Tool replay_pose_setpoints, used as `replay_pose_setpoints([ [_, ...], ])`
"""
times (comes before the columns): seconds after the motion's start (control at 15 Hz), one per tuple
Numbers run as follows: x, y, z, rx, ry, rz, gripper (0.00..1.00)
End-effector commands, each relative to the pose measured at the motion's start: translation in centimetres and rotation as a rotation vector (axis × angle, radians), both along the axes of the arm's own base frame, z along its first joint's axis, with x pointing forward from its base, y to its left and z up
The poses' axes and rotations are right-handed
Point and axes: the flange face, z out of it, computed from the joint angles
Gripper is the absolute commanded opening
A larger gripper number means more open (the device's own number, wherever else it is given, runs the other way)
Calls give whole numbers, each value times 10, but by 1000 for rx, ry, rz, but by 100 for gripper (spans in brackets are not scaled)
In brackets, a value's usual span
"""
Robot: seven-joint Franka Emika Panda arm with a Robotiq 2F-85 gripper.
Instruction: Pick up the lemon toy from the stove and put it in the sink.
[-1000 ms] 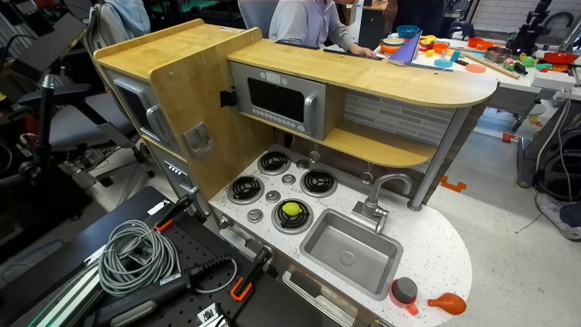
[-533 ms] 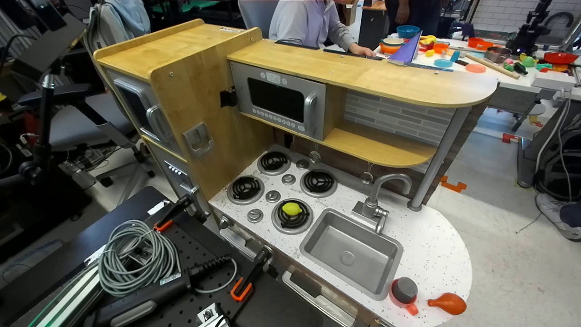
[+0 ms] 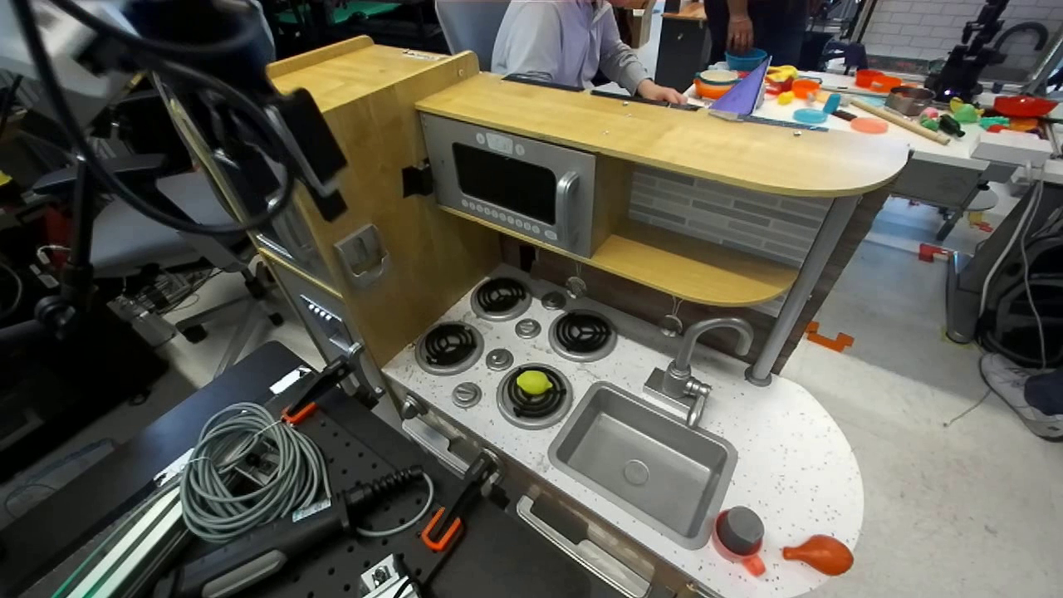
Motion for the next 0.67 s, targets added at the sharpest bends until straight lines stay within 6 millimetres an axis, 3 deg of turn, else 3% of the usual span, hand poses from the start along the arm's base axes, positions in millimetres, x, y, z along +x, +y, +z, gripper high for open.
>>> replay_pose_setpoints([
  [0.0,39,-50,-63,-30,38,12,100],
  [0.27,73,-96,-131,-41,48,-31,100],
  [0.6,113,-114,-215,-20,56,-88,100],
])
